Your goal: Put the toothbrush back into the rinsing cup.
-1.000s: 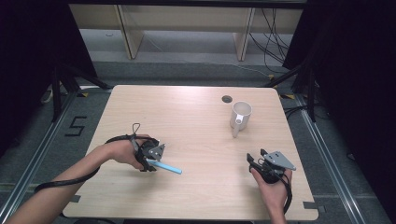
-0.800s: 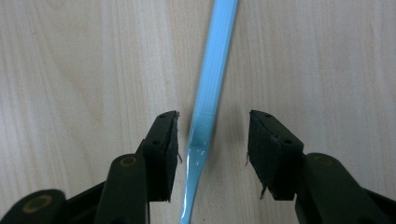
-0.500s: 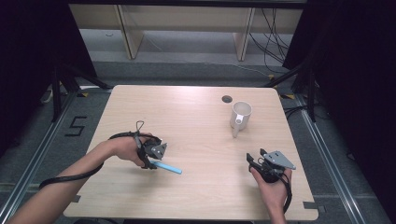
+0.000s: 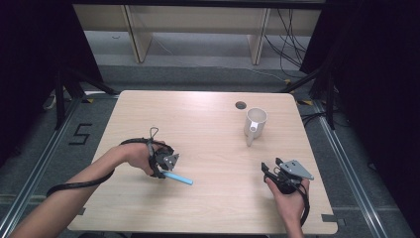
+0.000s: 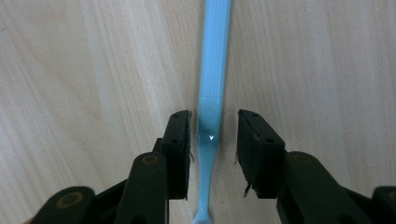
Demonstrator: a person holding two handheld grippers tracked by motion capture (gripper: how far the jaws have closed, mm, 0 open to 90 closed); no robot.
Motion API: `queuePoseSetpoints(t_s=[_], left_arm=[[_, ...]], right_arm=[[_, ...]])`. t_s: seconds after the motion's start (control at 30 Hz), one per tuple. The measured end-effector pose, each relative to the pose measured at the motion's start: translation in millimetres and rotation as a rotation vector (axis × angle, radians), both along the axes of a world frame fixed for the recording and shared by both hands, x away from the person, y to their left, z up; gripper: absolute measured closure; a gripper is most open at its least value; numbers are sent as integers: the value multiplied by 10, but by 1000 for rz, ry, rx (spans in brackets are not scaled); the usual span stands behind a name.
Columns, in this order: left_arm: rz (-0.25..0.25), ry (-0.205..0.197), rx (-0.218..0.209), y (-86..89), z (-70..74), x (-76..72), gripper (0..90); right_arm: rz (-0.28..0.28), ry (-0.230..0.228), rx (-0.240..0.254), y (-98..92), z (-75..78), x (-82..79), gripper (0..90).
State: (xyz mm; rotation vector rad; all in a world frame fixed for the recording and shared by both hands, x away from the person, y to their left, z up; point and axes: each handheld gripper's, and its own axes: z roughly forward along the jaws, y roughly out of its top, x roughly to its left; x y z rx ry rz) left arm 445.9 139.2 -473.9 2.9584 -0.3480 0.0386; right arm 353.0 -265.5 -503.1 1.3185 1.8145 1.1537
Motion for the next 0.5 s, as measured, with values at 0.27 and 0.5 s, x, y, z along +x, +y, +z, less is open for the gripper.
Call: queuePoseSetpoints(t_s=[0.27,0.5], left_arm=[[-8,13,25,-8,-12,33,653],[-6,19,28,-14,-29,54,666]], right_arm=[[3,-6,-4,4,3,5,414],[3,-7,-7,2,5,5,414]])
